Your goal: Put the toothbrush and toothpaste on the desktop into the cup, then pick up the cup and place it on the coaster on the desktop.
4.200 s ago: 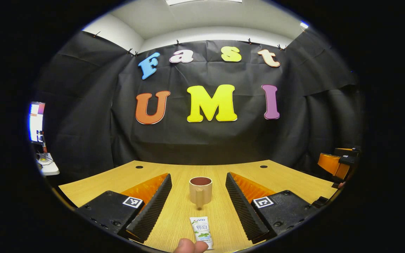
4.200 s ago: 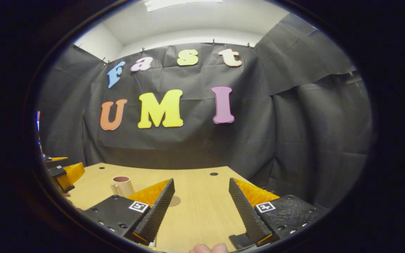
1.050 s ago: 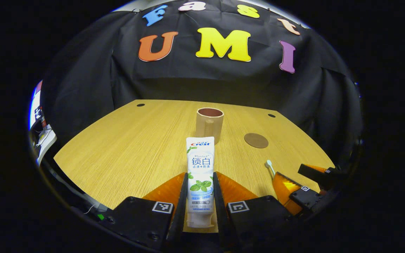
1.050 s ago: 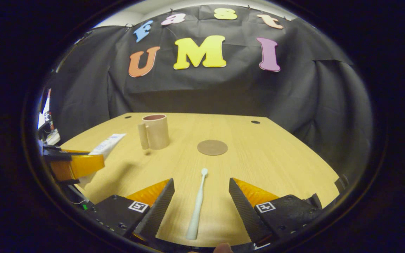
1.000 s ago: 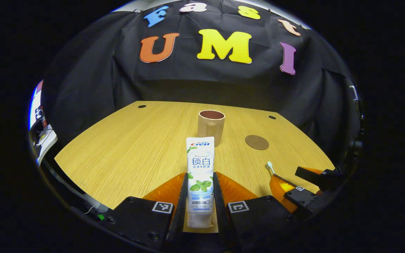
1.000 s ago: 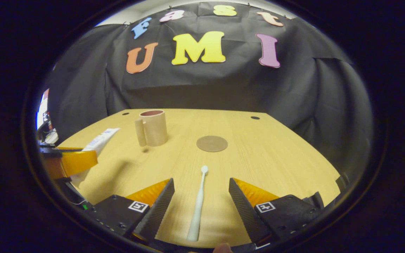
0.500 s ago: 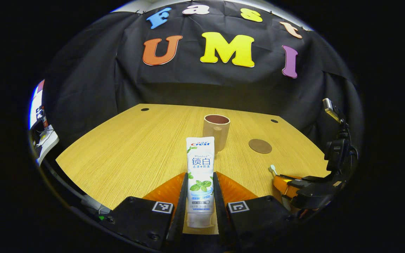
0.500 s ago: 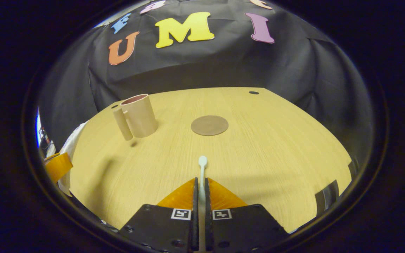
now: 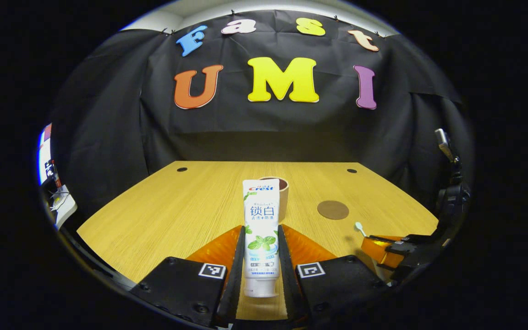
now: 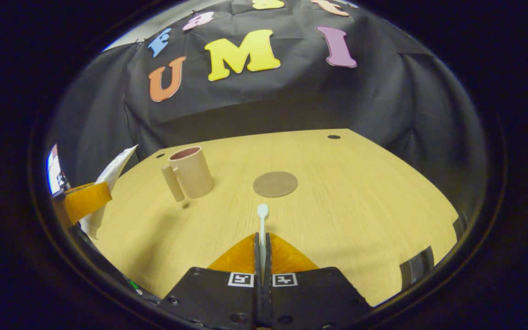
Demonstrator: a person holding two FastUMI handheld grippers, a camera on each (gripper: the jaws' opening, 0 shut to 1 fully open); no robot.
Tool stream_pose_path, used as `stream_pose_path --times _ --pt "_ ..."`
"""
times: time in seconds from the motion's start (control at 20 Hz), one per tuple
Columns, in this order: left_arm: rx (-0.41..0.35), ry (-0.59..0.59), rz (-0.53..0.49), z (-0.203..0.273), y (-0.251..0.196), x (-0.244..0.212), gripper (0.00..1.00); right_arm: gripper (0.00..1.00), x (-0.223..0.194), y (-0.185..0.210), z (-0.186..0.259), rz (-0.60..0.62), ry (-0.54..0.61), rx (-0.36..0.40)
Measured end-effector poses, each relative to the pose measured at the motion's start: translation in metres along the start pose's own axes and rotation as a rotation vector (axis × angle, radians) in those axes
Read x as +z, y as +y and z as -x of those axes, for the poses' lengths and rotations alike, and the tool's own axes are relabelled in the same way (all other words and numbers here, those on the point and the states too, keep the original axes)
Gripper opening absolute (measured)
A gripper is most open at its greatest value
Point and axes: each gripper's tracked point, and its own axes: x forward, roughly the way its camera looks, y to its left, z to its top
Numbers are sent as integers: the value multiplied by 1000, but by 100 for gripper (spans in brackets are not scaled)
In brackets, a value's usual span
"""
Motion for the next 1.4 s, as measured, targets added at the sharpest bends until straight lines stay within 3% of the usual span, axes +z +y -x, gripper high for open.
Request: stream_pose_path --times 0.35,0.4,0.6,0.8,0.95,1.0,1.05,1.4 --pt "14 -224 75 -54 0 94 42 0 26 -26 29 -4 -86 5" --pt "15 -251 75 -63 2 105 46 0 27 -30 31 -11 -90 6" --pt "0 -364 48 -98 0 139 42 0 28 -44 37 -37 -100 4" --pt "4 -398 58 -137 0 135 42 0 29 -49 44 -41 -112 0" --pt "-34 -363 97 -158 -6 121 42 0 30 -57 46 -48 -121 -12" --pt "-41 -355 112 -163 -6 118 47 0 31 -58 46 -60 -121 -10" --pt "-44 -348 124 -167 -6 116 43 0 32 -61 46 -68 -124 -12" --pt "-39 -369 102 -170 -3 118 48 0 33 -61 45 -83 -127 -9"
